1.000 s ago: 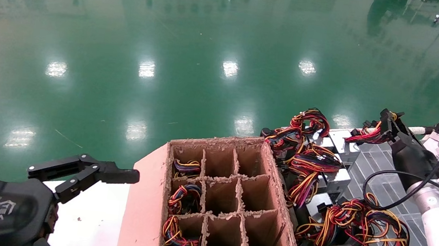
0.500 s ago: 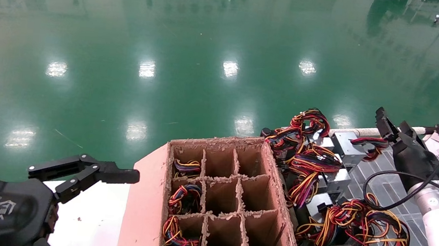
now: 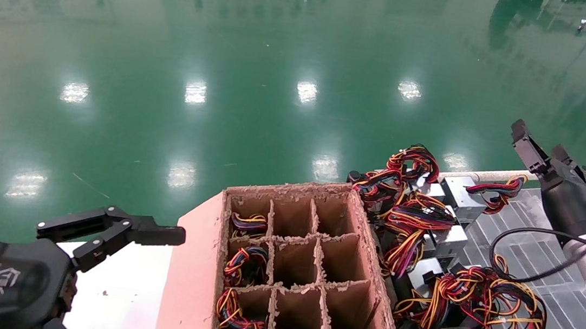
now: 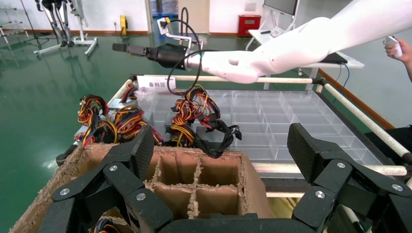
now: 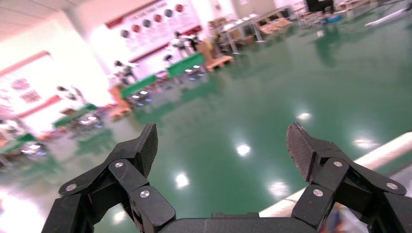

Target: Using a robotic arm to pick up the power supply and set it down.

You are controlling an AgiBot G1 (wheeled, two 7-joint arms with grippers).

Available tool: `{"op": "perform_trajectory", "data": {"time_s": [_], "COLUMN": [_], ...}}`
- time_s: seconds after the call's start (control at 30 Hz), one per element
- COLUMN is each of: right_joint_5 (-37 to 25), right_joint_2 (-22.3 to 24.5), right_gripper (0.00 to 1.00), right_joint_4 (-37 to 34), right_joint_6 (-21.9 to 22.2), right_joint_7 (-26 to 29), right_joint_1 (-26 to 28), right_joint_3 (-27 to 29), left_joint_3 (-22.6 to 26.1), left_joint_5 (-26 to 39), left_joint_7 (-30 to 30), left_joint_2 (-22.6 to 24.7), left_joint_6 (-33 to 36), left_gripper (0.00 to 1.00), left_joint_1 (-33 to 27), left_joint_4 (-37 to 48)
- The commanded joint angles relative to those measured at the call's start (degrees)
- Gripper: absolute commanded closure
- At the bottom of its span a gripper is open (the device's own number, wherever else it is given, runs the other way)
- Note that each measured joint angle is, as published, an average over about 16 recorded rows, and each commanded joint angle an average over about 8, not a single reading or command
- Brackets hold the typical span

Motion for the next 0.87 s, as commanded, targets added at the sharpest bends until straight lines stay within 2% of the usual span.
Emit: {"op": "perform_trajectory", "data": {"time_s": [0.03, 0.87], "right_joint_5": [-0.2, -5.8], "right_joint_2": [0.1, 10.2], "right_gripper": [0.0, 0.0], "right_joint_4": [0.1, 25.5], "right_joint_6": [-1.3, -16.1], "right_joint_7": [1.5, 17.6], "right_joint_1": [-0.3, -6.6], "right_joint_3": [-0.1, -7.3], "left_joint_3": [0.0, 0.0], "left_joint_5": [0.0, 0.0], "left_joint_7": [0.0, 0.0], "left_joint_2": [0.0, 0.0], "left_joint_6": [0.0, 0.0], "left_gripper": [0.0, 0.0], "left_joint_1": [0.0, 0.0], "left_joint_4": [0.0, 0.0]}}
